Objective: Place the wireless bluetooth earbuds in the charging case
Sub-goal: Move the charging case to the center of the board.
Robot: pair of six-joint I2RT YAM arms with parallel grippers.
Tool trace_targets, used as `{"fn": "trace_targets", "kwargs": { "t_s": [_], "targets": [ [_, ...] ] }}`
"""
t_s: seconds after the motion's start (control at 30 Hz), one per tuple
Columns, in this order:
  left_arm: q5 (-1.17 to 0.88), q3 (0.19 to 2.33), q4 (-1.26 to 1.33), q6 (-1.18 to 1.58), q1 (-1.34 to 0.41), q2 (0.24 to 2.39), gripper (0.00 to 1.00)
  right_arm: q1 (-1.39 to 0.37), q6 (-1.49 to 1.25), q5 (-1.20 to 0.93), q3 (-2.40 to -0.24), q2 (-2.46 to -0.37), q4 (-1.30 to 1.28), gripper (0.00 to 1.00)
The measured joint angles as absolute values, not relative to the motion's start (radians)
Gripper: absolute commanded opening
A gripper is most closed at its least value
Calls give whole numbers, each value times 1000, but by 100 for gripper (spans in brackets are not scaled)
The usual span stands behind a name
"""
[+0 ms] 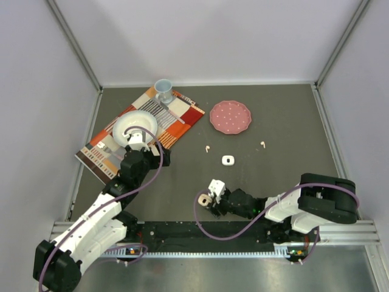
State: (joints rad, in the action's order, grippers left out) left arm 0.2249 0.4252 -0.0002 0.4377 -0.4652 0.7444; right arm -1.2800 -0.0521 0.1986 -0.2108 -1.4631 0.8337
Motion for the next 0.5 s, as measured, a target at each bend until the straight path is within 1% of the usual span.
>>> {"fn": "trace_targets", "kwargs": {
  "t_s": [0.27, 0.5],
  "targets": [
    [231, 424, -1, 439, -460, 744, 99, -1280, -44, 186, -210, -1468, 825, 67],
    [233, 422, -1, 439, -456, 735, 99, -1280, -12, 163, -213, -1492, 850, 66]
  ]
}}
